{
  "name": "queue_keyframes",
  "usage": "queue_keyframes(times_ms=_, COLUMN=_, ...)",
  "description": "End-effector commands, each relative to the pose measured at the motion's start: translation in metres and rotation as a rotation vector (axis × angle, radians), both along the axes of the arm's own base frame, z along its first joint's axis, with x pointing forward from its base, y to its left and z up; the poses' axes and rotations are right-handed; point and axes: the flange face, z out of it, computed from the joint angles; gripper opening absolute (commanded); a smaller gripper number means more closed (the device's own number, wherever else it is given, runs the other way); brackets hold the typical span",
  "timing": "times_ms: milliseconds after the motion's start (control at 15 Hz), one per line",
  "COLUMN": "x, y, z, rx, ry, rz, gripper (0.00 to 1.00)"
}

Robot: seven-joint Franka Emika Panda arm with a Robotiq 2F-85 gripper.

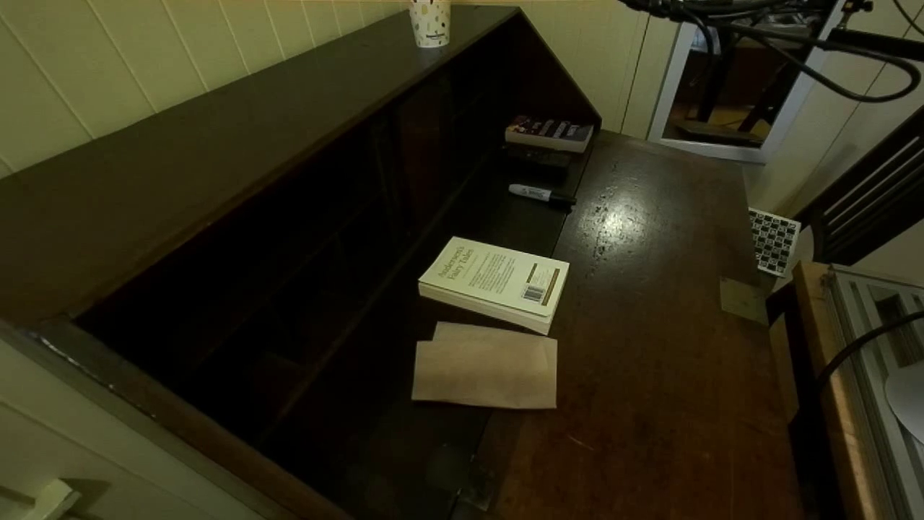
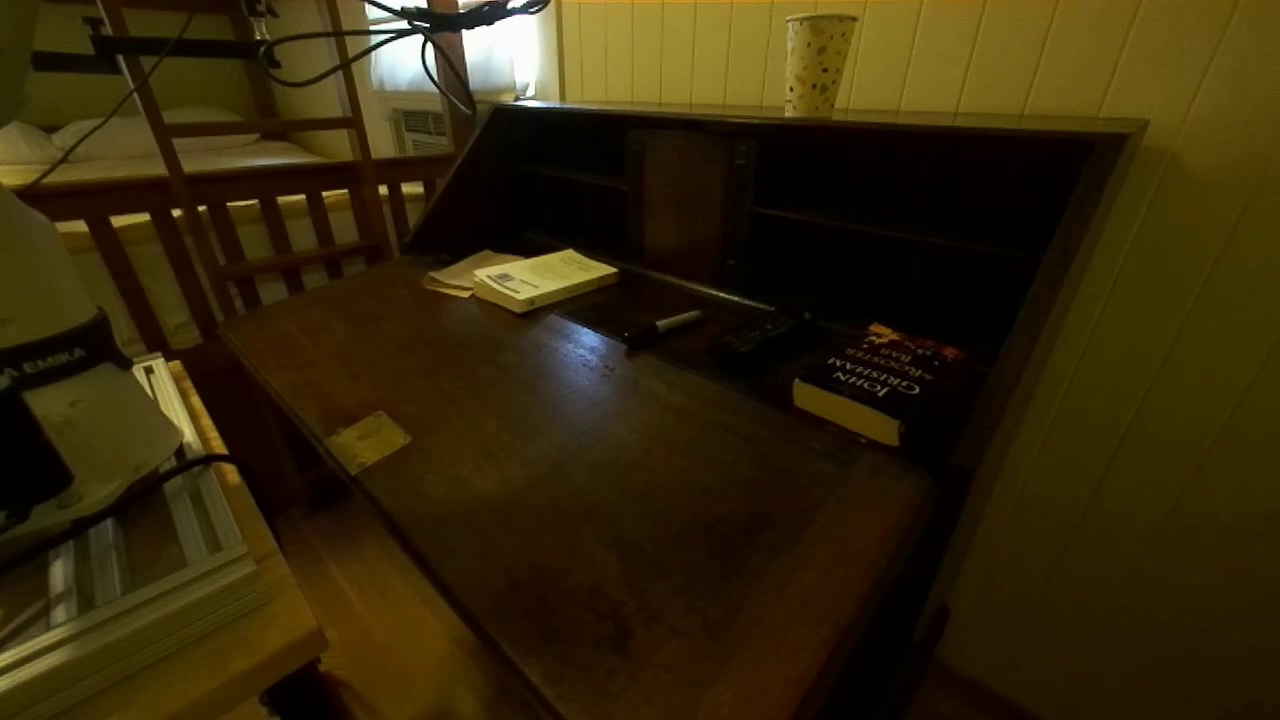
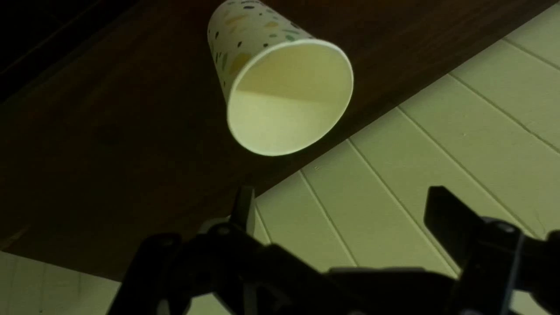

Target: Move the cup from the desk to the cabinet top

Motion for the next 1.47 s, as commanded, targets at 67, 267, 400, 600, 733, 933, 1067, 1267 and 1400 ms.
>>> queue_keyframes(times_ms=67, x=-0.001, y=-0.001, z=0.000, rx=0.001, ry=0.003, rz=-0.003, gripper=1.00)
queue_keyframes(times_ms=267, x=-0.002, y=0.005, z=-0.002, rx=0.006, ry=0.024, rz=0.010, gripper=1.00)
queue_keyframes(times_ms=400, x=-0.002, y=0.009, z=-0.002, rx=0.011, ry=0.026, rz=0.011, gripper=1.00)
queue_keyframes(times_ms=600, x=-0.006, y=0.013, z=0.004, rx=-0.002, ry=0.043, rz=0.009, gripper=1.00)
queue_keyframes(times_ms=733, x=-0.009, y=0.015, z=0.005, rx=-0.005, ry=0.065, rz=0.000, gripper=1.00)
queue_keyframes(times_ms=933, x=-0.011, y=0.020, z=0.002, rx=0.042, ry=0.076, rz=-0.012, gripper=1.00)
queue_keyframes(times_ms=1067, x=-0.014, y=0.023, z=-0.001, rx=0.053, ry=0.095, rz=-0.017, gripper=1.00)
queue_keyframes(times_ms=1267, x=-0.022, y=0.028, z=-0.004, rx=0.056, ry=0.134, rz=-0.020, gripper=1.00)
queue_keyframes(times_ms=1400, x=-0.031, y=0.026, z=-0.003, rx=0.035, ry=0.152, rz=-0.032, gripper=1.00)
